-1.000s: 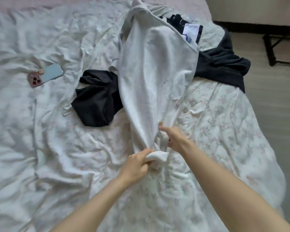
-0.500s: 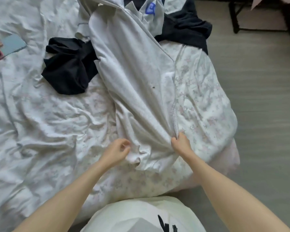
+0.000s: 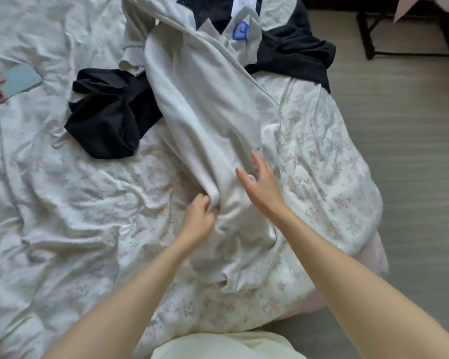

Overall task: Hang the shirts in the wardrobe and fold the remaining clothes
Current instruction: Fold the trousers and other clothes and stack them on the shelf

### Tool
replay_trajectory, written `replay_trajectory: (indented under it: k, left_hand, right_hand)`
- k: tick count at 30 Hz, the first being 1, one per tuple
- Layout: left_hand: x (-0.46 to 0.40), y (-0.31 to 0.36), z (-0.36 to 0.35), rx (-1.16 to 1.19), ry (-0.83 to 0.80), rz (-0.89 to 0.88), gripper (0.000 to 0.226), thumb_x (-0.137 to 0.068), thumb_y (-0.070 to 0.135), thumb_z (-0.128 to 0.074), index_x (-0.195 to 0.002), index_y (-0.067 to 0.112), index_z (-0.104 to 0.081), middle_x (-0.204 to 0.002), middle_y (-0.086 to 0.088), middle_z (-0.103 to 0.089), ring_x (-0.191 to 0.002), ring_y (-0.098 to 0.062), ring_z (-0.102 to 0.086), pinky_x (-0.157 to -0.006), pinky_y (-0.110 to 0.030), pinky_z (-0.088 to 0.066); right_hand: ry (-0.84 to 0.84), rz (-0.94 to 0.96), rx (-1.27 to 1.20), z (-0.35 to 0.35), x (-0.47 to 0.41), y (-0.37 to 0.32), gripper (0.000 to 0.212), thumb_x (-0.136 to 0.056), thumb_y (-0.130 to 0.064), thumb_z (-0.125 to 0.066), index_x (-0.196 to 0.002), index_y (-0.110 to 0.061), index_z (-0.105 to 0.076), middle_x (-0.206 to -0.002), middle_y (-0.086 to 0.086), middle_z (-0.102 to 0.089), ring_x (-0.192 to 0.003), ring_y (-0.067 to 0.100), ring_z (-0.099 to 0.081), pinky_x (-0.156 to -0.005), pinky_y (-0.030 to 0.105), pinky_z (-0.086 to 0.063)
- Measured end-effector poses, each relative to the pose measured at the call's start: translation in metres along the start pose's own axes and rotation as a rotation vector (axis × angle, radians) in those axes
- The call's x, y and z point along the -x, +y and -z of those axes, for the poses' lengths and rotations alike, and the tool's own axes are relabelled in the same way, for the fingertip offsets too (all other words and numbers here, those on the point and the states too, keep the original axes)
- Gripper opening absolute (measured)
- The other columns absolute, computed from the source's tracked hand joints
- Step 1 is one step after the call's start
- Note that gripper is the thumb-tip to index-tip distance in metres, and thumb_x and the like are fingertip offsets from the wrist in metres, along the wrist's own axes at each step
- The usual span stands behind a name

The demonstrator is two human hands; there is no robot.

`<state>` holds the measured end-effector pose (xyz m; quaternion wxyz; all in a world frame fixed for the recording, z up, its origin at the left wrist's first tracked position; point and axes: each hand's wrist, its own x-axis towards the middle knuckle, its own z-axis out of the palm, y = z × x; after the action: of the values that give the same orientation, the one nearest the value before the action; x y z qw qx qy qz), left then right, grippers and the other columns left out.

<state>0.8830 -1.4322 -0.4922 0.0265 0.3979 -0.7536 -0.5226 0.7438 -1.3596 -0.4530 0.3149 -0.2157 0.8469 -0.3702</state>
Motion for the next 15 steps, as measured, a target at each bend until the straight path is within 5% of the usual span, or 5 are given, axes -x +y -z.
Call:
replay_trajectory:
  k: [4, 8, 11, 13, 15]
  left_hand:
    - [0.054, -0.015, 0.005, -0.153, -0.480, -0.038, 0.017, -0.081, -0.001, -0.054, -0.092, -0.001, -0.067, -0.107, -0.013, -0.060, -0.102, -0.027, -0.057, -0.085, -0.030, -0.043]
    - [0.053, -0.023, 0.028, -0.079, -0.582, 0.073, 0.025, -0.084, 0.019, -0.063, -0.078, -0.005, -0.060, -0.078, -0.009, -0.046, -0.080, -0.019, -0.049, -0.076, -0.035, -0.042]
    - [0.032, -0.023, 0.048, 0.131, -0.362, 0.188, 0.016, -0.082, 0.030, -0.065, -0.072, 0.019, -0.071, -0.080, 0.002, -0.059, -0.077, -0.008, -0.058, -0.068, -0.018, -0.044]
    - [0.014, -0.027, 0.058, 0.106, -0.110, 0.249, 0.012, -0.088, 0.029, -0.061, -0.079, 0.023, -0.065, -0.089, 0.003, -0.062, -0.084, -0.011, -0.058, -0.068, -0.022, -0.041]
    - [-0.007, -0.026, 0.065, 0.017, 0.034, 0.257, 0.009, -0.091, 0.026, -0.056, -0.093, 0.019, -0.061, -0.100, 0.001, -0.061, -0.088, -0.012, -0.055, -0.070, -0.023, -0.039]
  right_hand:
    - [-0.196, 0.011, 0.180, -0.008, -0.005, -0.006, 0.098, -0.080, -0.055, -0.060, -0.149, -0.025, 0.003, -0.157, 0.005, -0.007, -0.144, 0.020, -0.010, -0.116, 0.038, -0.012]
    - [-0.481, 0.026, 0.726, -0.039, 0.019, 0.021, 0.090, -0.084, -0.050, -0.057, -0.148, -0.026, 0.001, -0.155, 0.004, -0.006, -0.142, 0.029, -0.005, -0.108, 0.060, -0.020]
    - [-0.575, 0.010, 0.790, -0.046, 0.029, 0.040, 0.054, -0.093, -0.041, -0.044, -0.142, -0.026, -0.026, -0.156, -0.002, 0.001, -0.143, 0.026, 0.003, -0.107, 0.058, -0.022]
    - [-0.573, 0.037, 0.801, -0.040, 0.025, 0.040, 0.039, -0.095, -0.037, -0.038, -0.131, -0.022, -0.046, -0.153, 0.001, -0.019, -0.141, 0.024, -0.015, -0.104, 0.048, -0.032]
    - [-0.465, 0.063, 0.776, -0.033, 0.014, 0.032, 0.029, -0.094, -0.031, -0.037, -0.099, -0.015, -0.062, -0.126, 0.006, -0.050, -0.121, 0.027, -0.045, -0.084, 0.035, -0.043]
